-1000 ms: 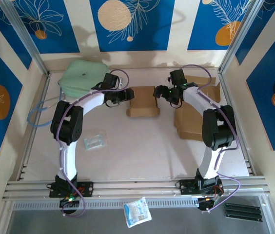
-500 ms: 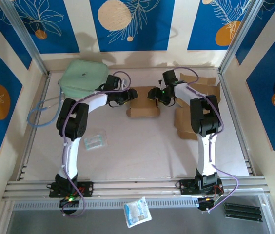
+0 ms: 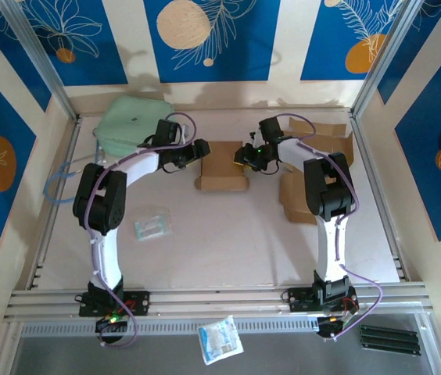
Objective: Fold the paper box
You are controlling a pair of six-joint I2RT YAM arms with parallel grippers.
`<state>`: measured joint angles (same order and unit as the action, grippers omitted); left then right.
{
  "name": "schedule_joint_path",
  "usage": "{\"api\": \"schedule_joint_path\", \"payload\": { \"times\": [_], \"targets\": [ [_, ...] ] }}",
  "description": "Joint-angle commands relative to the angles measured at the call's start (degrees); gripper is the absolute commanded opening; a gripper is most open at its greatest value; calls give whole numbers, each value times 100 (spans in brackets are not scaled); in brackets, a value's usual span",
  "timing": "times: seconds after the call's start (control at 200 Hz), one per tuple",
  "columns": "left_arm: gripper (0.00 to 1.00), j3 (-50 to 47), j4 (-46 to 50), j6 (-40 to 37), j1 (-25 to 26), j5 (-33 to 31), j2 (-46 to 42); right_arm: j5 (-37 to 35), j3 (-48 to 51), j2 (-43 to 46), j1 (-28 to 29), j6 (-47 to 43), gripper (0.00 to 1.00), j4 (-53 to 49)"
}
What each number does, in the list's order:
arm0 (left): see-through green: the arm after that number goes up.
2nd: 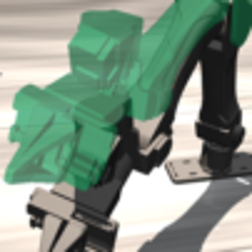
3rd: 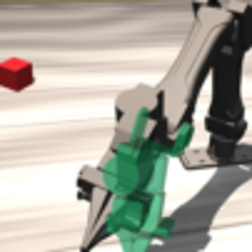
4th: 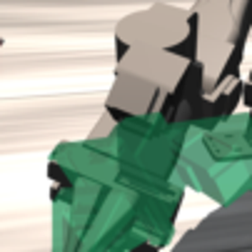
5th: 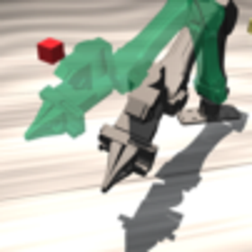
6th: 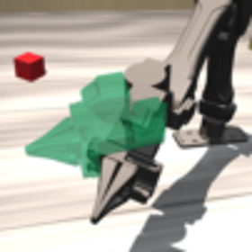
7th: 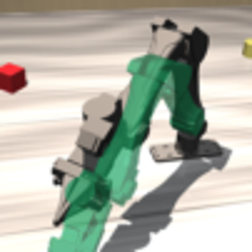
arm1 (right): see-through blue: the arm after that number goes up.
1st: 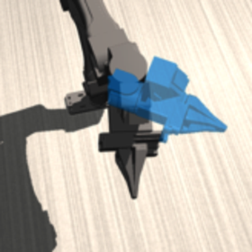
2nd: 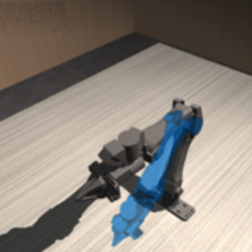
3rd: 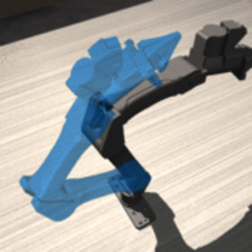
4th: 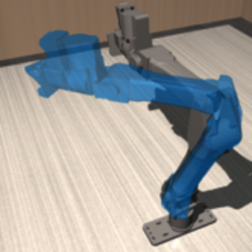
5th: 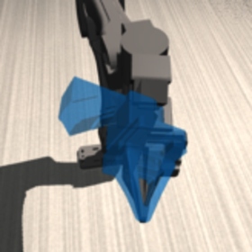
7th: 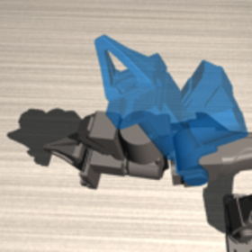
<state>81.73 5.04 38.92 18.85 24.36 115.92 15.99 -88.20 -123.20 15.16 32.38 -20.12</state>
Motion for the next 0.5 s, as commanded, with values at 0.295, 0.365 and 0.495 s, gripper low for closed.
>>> {"api": "schedule_joint_path", "payload": {
  "times": [0.295, 0.365, 0.495],
  "targets": [
    [100, 476, -6, -196, -195, 1092, 712, 1902, 299, -452, -851, -174, 32, -148],
    [100, 515, -429, 77, -166, 1332, 882, 2103, 270, -552, -922, -179, 30, -155],
    [100, 891, -366, 195, -68, 1387, 1232, 2049, 150, -612, -936, -288, 29, -343]
  ]
}}
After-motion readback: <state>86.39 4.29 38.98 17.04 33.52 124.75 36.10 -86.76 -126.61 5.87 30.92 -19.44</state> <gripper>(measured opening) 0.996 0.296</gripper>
